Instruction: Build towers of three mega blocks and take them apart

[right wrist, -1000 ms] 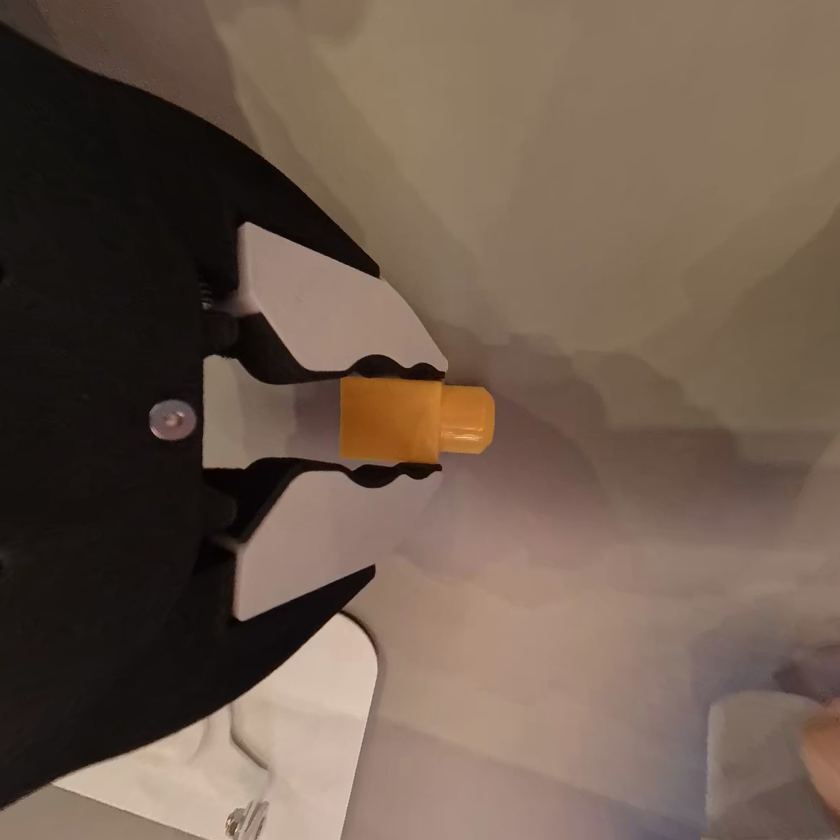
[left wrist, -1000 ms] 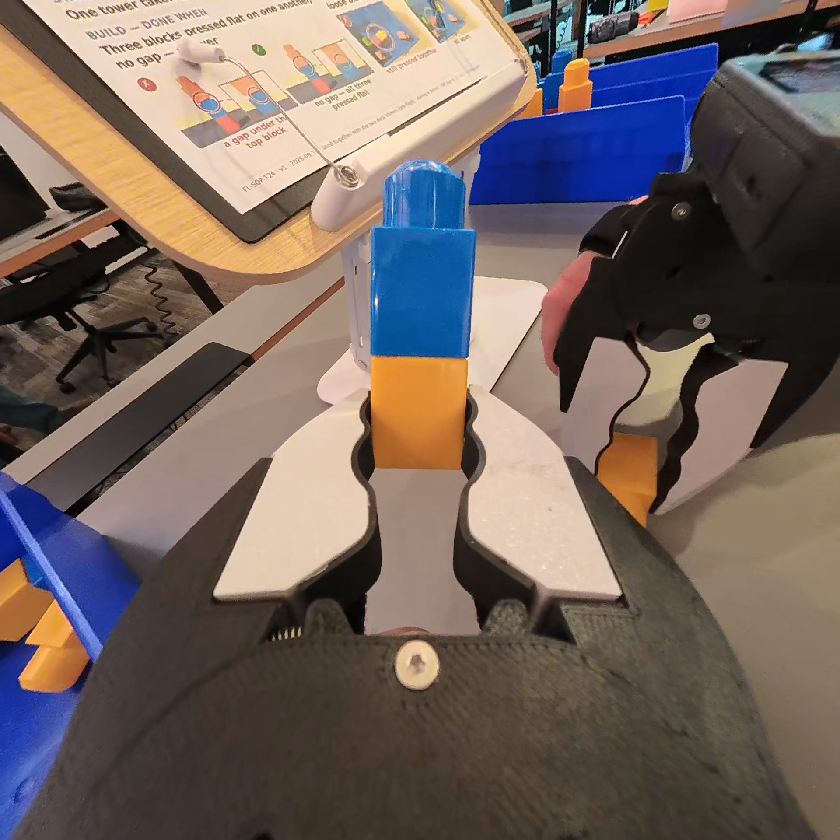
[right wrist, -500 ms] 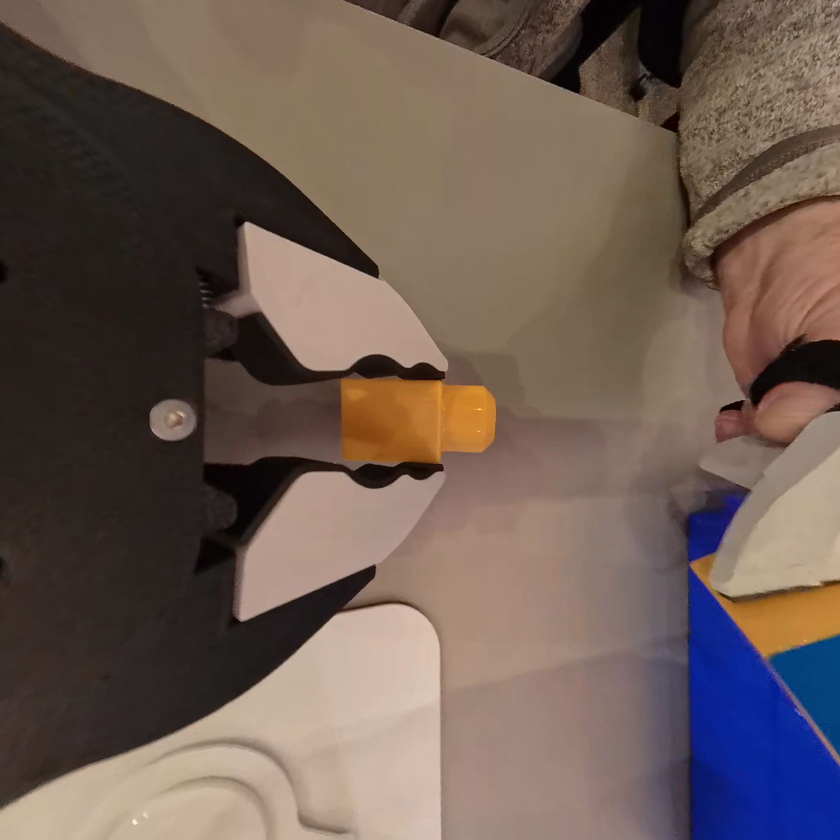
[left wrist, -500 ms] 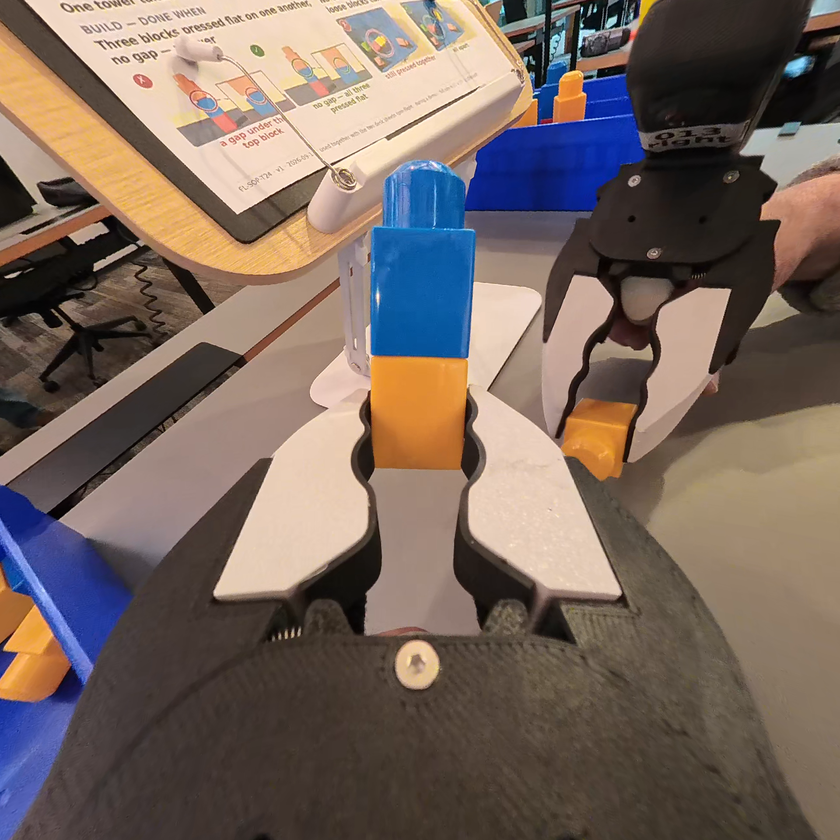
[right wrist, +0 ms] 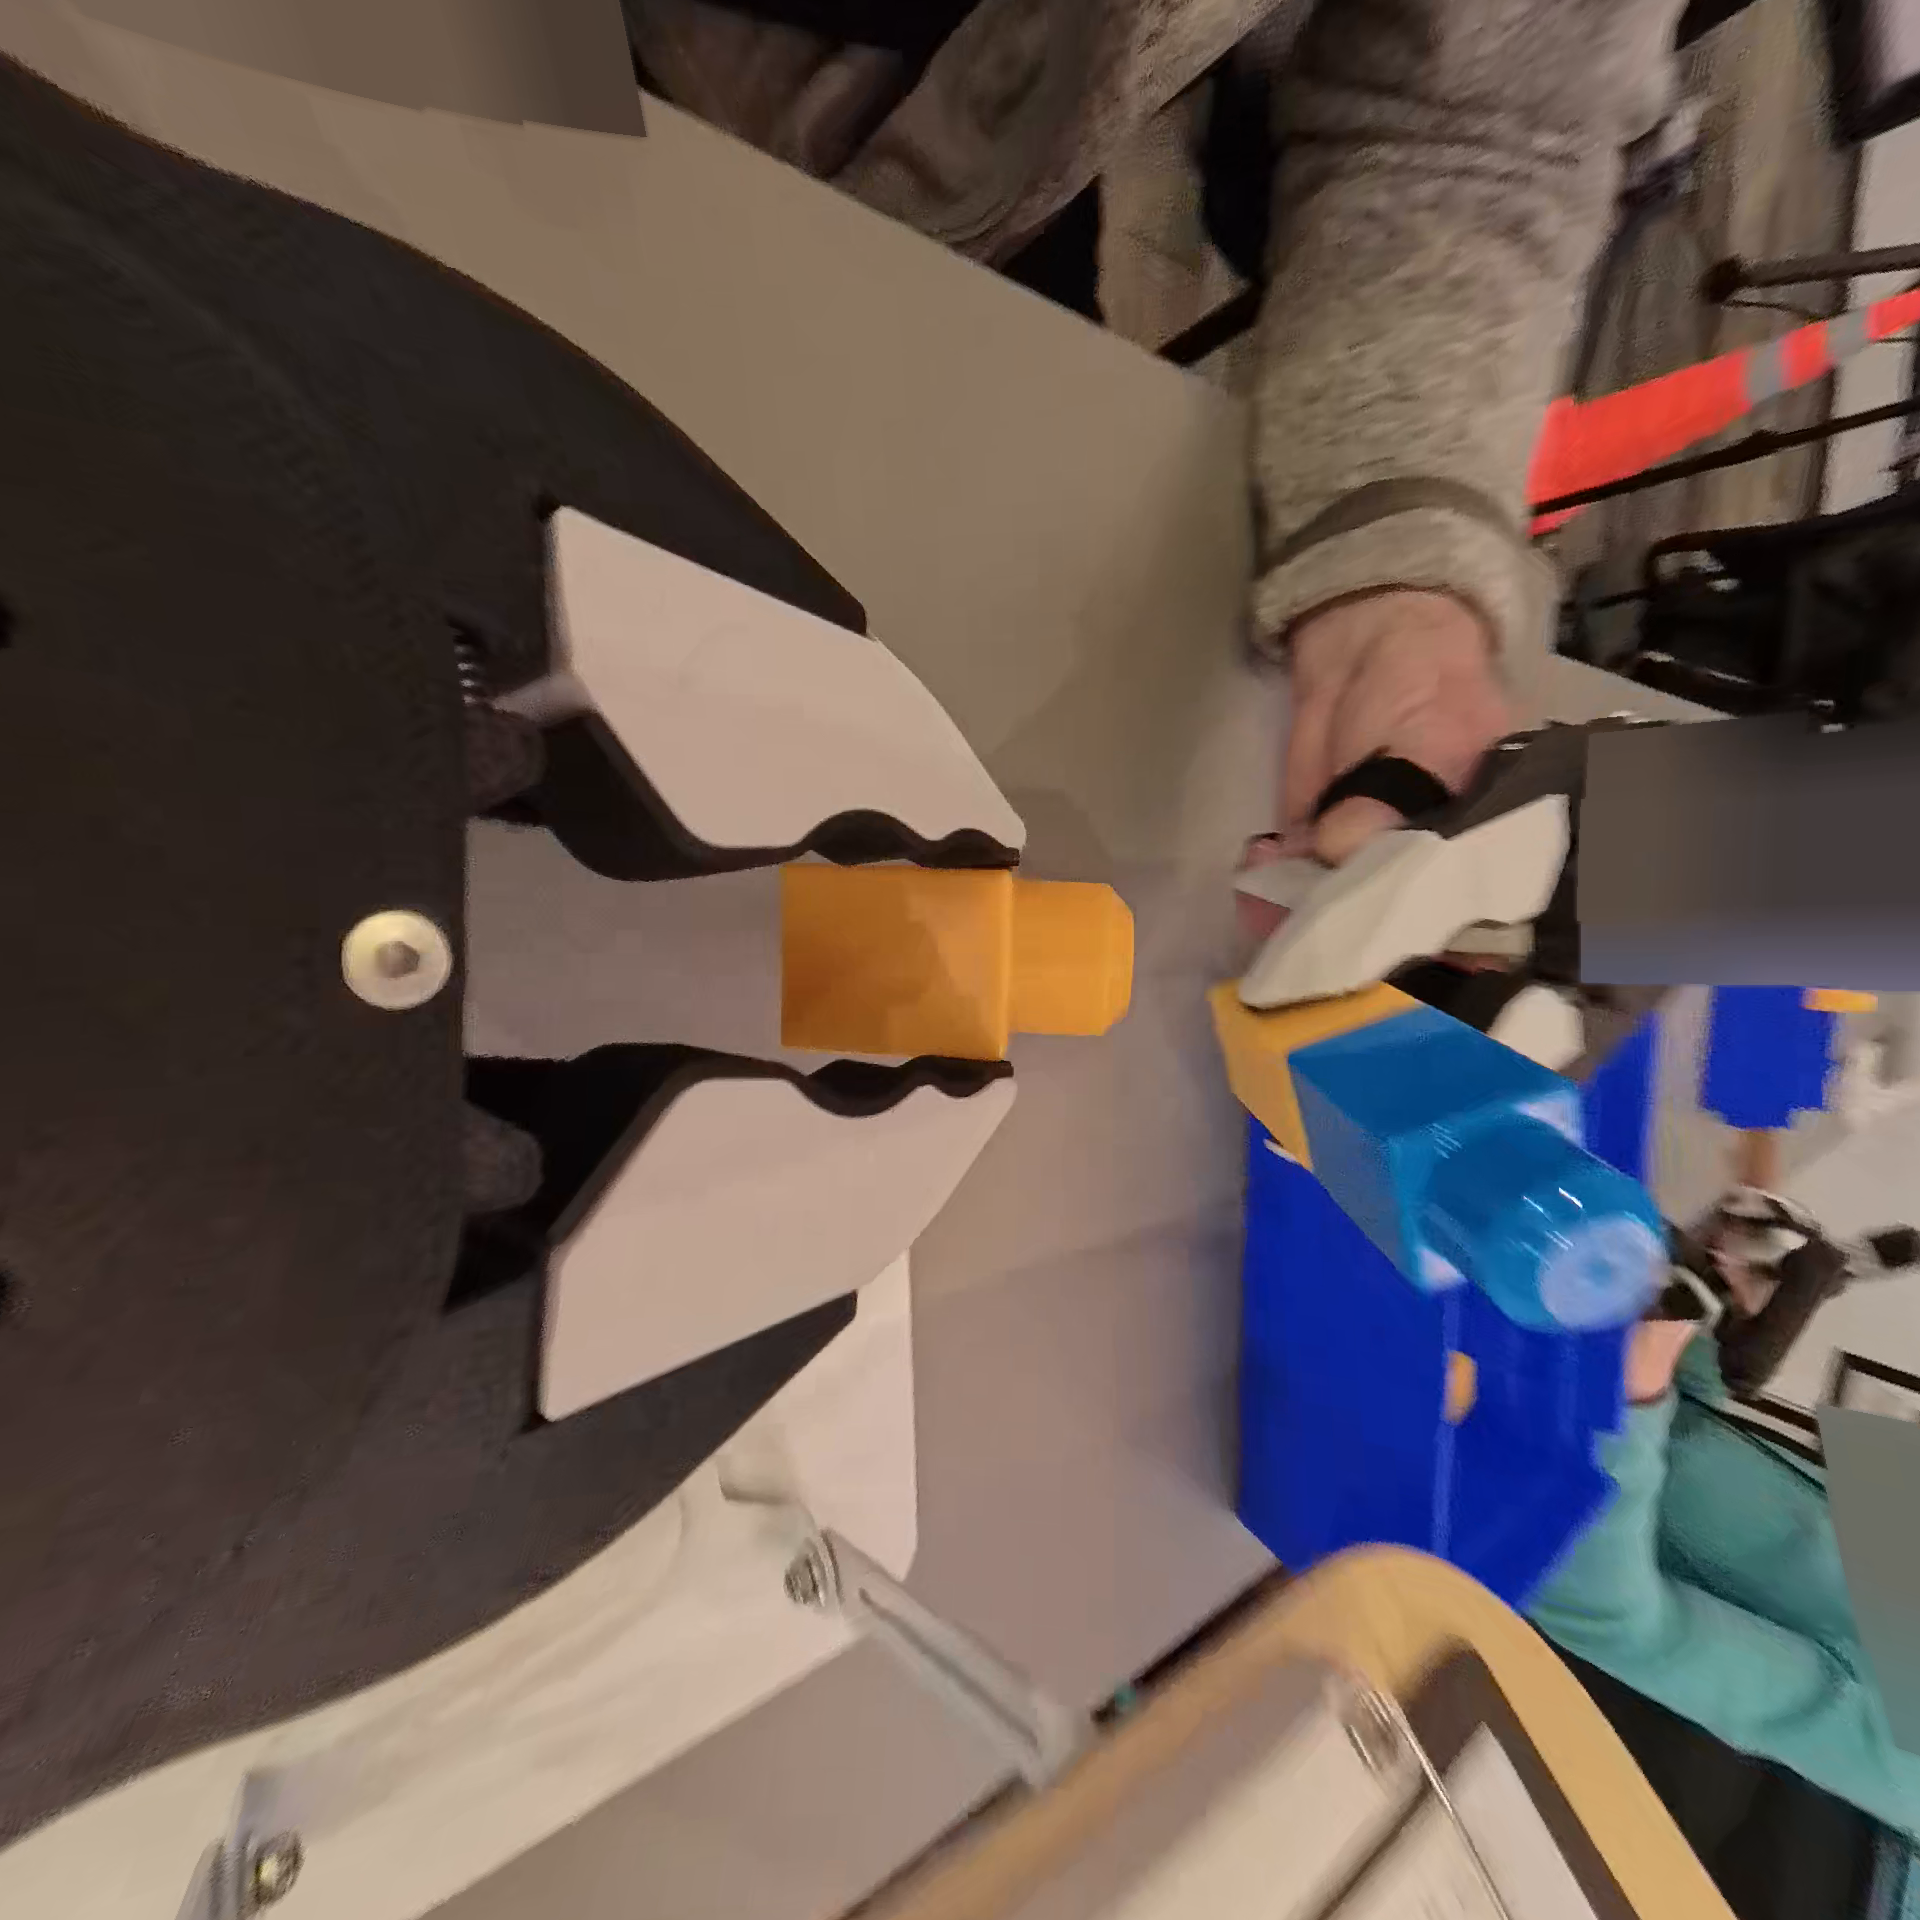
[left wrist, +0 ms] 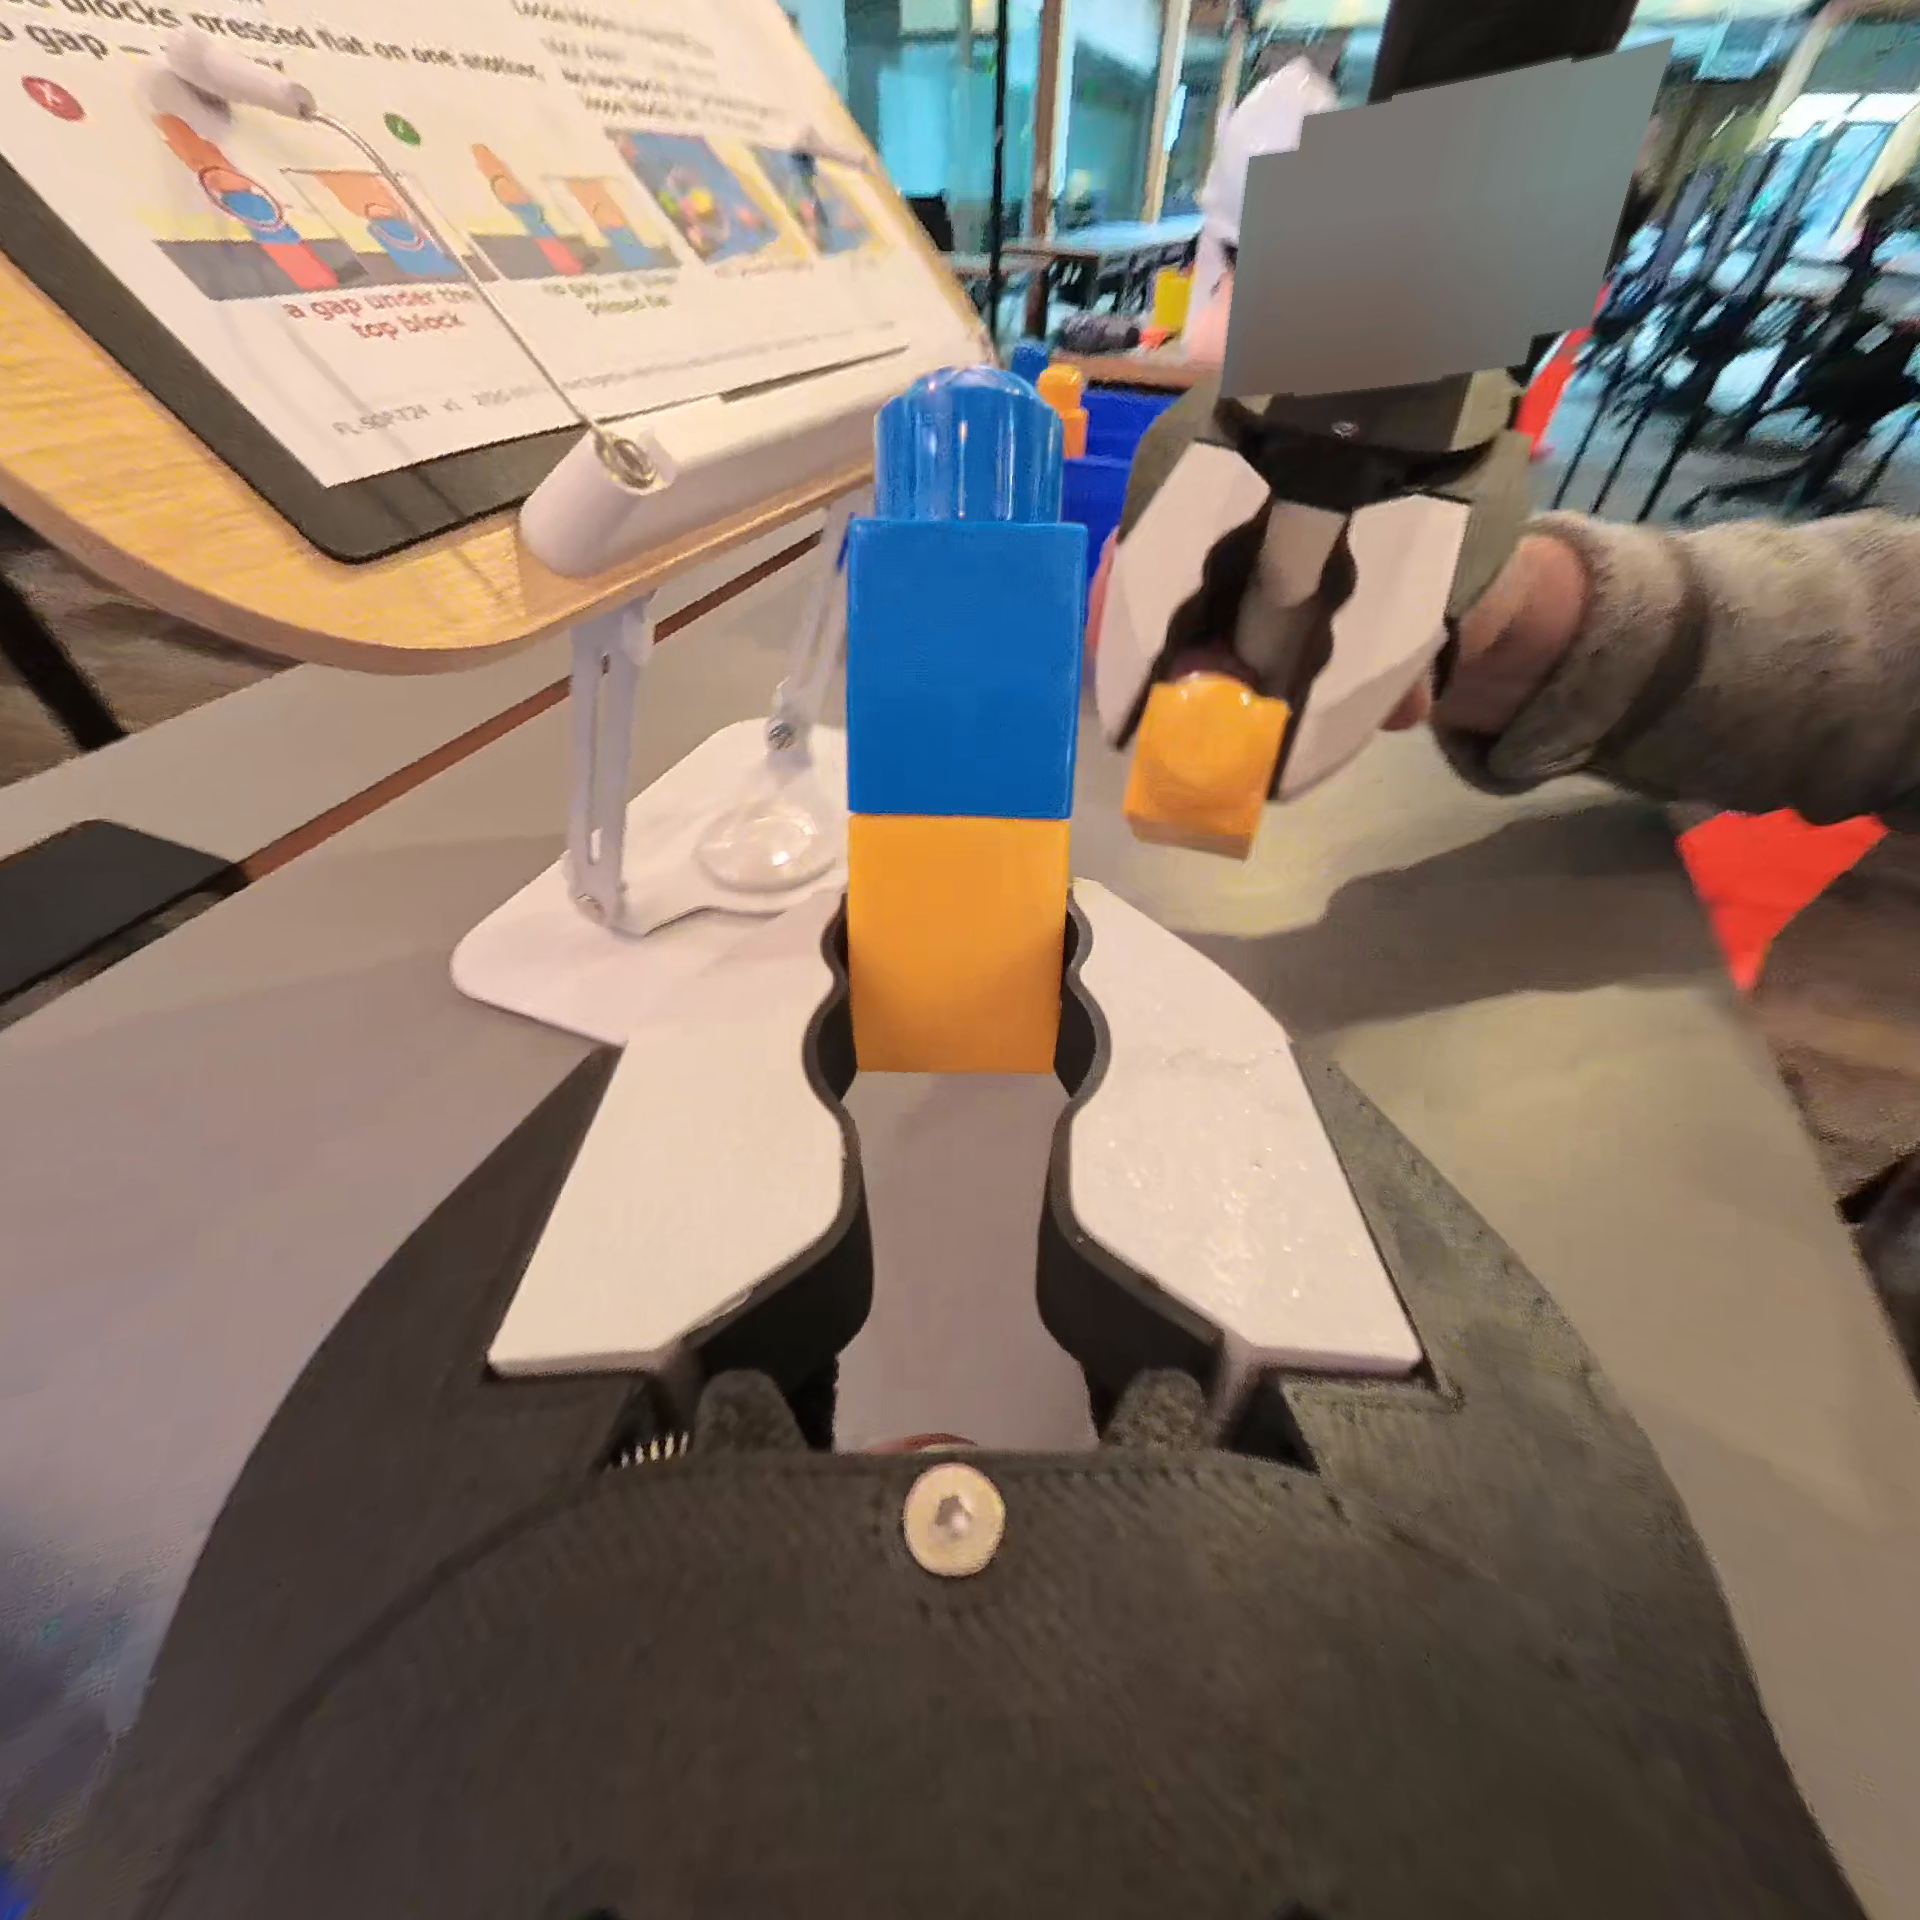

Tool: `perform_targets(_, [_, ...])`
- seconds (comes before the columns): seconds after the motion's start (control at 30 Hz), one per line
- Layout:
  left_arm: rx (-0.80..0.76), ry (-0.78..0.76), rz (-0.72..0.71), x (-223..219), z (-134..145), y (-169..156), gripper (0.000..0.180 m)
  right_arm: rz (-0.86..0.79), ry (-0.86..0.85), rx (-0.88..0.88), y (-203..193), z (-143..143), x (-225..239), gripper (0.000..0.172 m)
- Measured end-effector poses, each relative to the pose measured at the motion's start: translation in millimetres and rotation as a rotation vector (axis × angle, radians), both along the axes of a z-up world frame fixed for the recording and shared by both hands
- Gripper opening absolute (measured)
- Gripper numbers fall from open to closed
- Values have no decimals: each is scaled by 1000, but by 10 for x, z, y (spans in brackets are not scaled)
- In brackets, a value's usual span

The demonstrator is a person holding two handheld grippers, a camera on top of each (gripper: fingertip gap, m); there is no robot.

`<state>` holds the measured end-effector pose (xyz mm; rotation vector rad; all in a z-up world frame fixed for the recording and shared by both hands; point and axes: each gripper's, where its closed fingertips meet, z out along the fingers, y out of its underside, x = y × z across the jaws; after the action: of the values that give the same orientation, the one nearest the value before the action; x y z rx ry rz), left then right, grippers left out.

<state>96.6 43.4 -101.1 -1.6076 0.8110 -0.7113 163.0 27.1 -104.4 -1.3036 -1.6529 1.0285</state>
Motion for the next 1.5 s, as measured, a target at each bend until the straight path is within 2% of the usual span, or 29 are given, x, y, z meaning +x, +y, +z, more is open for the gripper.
perform_targets(0.27, [-65, -250, -182, 286, 183, -188, 35, -7, 435, -141, 58, 1051, 224, 36])
perform_targets(0.5, [-51, -348, -261, 647, 336, -265, 35, -11, 651, -248, 116, 1490, 250, 36])
perform_targets(0.77, [-18, -426, -302, 877, 450, -274, 35, -34, 777, -290, 139, 1701, 218, 36])
perform_targets(1.5, [44, -459, -253, 965, 603, -263, 35, -42, 861, -339, 34, 1631, 124, 36])
